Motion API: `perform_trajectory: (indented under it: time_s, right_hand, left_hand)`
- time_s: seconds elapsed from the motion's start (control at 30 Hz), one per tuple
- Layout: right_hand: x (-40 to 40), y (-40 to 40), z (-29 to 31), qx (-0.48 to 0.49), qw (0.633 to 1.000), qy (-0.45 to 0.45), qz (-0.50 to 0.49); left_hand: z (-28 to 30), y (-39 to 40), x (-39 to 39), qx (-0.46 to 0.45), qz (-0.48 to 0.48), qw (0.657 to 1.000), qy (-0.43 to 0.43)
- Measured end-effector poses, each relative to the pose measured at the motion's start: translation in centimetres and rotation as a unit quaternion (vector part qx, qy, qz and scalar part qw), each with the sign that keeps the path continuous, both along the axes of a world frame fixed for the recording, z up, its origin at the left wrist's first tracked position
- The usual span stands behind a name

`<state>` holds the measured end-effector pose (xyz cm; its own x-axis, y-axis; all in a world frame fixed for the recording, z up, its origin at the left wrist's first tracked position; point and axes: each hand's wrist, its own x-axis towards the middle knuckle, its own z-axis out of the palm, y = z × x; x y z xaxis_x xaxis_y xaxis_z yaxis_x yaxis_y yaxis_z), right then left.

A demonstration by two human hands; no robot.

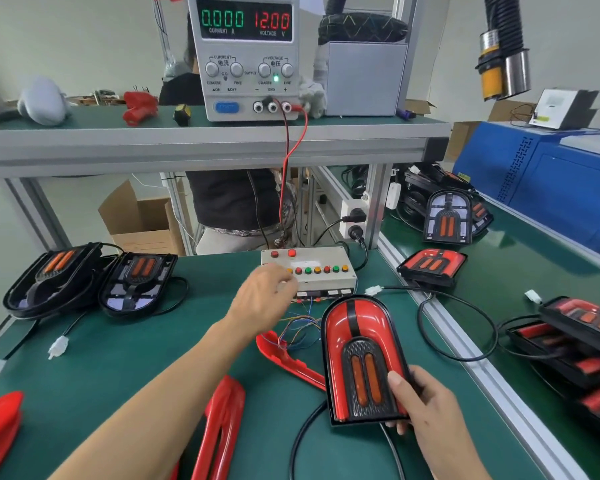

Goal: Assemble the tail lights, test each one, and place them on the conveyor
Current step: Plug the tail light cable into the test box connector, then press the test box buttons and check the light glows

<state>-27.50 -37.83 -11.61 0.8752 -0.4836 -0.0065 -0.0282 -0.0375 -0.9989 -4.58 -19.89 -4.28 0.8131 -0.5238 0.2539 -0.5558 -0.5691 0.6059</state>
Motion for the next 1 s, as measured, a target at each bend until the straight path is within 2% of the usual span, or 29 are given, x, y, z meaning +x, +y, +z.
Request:
perform_trajectory:
  time_s: [0.07, 0.13, 0.37, 0.5, 0.73, 1.0]
  right_hand:
    - [0.1, 0.0, -0.2, -0.009, 1.000, 0.005, -0.010]
    - [0.0, -0.1, -0.3, -0.015, 1.000, 0.013, -0.016]
    - [-0.1, -0.3, -0.5, -0.029, 0.999, 0.031, -0.014]
    - [-0.1, -0.1, -0.3, -0.024, 0.999, 0.028, -0.010]
    - [-0.1, 0.0, -0.2, -0.008, 1.000, 0.016, -0.002]
    - [-0.2, 0.0, -0.2, -0.013, 1.000, 0.008, -0.004]
  left_hand:
    - [-1.0, 0.2, 0.8, 0.023, 0.081, 0.994, -0.075]
    - [-2.2, 0.2, 1.0, 0.056, 0.104, 0.989, -0.091]
    - [-4.0, 0.3, 0.9, 0.081, 0.099, 0.986, -0.104]
    - [-3.9, 0.5, 0.9, 0.113, 0.078, 0.979, -0.153]
    - [-3.9, 0.5, 1.0, 0.112, 0.076, 0.980, -0.145]
    - [-4.0, 0.3, 1.4, 0.154, 0.064, 0.973, -0.158]
